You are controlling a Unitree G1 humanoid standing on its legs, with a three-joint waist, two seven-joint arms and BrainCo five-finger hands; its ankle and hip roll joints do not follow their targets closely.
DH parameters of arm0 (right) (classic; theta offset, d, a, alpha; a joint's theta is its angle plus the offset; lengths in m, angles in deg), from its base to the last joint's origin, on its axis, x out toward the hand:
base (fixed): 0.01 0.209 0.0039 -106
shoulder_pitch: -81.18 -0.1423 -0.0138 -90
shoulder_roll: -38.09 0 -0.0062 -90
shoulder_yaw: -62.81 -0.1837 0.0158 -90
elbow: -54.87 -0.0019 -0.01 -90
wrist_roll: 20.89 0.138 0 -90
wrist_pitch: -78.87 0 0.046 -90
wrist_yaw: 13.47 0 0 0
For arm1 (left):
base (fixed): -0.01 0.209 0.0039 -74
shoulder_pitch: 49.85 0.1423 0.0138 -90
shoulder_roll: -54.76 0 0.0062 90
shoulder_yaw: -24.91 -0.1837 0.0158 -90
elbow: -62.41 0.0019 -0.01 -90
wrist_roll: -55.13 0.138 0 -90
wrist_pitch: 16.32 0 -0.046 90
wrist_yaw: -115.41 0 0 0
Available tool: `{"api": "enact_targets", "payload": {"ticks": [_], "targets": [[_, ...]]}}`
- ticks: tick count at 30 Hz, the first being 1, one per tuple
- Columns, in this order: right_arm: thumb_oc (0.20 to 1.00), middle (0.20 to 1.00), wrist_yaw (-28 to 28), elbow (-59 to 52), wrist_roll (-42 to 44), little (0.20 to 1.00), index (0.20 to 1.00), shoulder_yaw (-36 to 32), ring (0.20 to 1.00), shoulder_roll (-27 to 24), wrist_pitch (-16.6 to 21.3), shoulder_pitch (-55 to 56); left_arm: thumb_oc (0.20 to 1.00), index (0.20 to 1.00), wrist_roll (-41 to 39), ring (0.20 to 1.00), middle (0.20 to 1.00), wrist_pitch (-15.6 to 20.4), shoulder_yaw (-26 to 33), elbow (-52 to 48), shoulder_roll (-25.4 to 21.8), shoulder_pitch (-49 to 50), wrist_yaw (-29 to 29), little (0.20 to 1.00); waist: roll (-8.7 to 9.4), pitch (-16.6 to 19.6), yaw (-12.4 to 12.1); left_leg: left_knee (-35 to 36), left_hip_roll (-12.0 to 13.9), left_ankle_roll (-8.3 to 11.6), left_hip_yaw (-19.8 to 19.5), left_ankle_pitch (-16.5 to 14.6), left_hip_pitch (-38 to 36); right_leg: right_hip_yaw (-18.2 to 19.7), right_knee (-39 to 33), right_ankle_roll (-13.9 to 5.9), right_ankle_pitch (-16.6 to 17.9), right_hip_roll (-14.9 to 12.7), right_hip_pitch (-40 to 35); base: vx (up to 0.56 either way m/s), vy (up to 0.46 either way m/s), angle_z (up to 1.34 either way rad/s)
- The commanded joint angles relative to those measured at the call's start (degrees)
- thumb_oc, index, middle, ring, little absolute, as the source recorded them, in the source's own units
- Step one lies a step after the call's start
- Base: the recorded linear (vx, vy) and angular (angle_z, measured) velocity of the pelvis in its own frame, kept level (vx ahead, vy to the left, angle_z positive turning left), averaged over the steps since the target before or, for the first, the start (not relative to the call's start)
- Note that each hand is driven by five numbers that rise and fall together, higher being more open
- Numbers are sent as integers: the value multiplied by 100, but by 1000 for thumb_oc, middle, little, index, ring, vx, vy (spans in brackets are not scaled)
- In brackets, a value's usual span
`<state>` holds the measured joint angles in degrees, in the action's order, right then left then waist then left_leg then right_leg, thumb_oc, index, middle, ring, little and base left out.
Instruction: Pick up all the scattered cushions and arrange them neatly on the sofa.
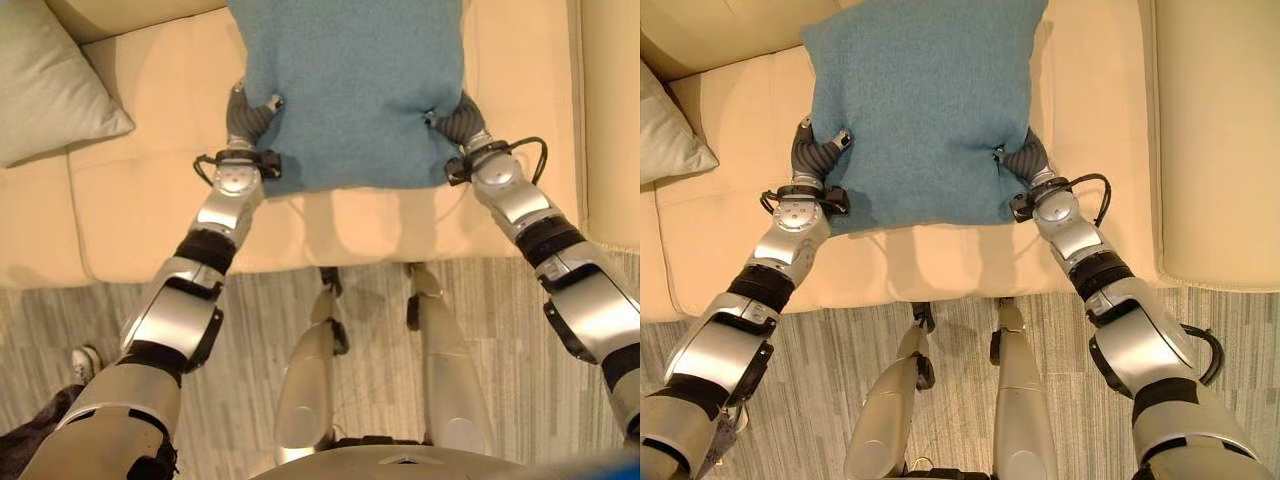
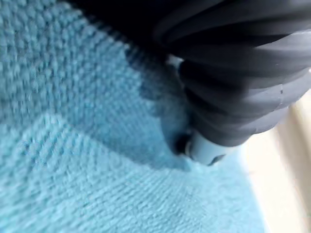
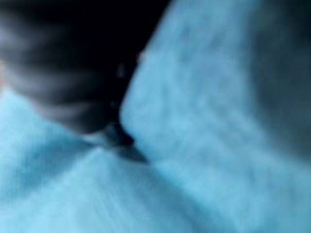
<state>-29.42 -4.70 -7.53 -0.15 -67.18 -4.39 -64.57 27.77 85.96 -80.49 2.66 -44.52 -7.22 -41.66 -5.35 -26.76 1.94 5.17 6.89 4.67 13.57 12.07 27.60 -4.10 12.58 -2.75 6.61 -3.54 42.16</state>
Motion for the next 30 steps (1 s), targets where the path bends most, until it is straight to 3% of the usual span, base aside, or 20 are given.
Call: {"api": "enact_targets", "payload": {"ticks": [1,7,9,16,20,30], "targets": [[200,200,-441,-908,-827,200,200,-9,200,705,965,-838,200,200,571,200,200,906,-300,-960,264,-674,69,200,261,11,49,-165,177,484,13,-376,-138,-169,-115,-637,-435,-200,-392,0,0,0],[200,200,-870,-1520,-1663,200,200,-189,200,543,907,-840,200,200,986,200,200,1065,-6,-1949,116,-671,457,200,345,97,92,-440,228,466,-18,-532,18,-149,55,-612,-513,-211,-285,9,-10,-2],[200,200,-1022,-1594,-1890,200,200,-304,200,543,959,-751,200,200,1463,200,200,1021,51,-2062,-31,-748,653,200,347,135,113,-466,251,460,-34,-553,41,-153,101,-607,-540,-210,-269,18,4,0],[200,200,-1339,-1208,-2170,200,200,-312,200,579,980,-960,200,200,2012,200,200,952,-88,-1636,-316,-1408,1016,200,348,207,135,-467,257,461,-49,-557,90,-165,174,-619,-570,-209,-190,0,0,0],[200,200,-1822,-431,-2371,200,200,-168,200,405,892,-1782,200,200,2285,200,200,972,-462,-1040,-678,-2425,1379,200,347,291,115,-485,266,450,-74,-554,143,-172,256,-647,-596,-215,-101,0,0,0],[200,200,-2260,691,-2660,200,200,491,200,63,613,-3039,200,200,2394,200,200,919,-1189,132,-842,-3716,1630,200,378,325,32,-467,241,447,-260,-431,427,-246,502,-710,-684,-220,223,14,-25,4]]}}
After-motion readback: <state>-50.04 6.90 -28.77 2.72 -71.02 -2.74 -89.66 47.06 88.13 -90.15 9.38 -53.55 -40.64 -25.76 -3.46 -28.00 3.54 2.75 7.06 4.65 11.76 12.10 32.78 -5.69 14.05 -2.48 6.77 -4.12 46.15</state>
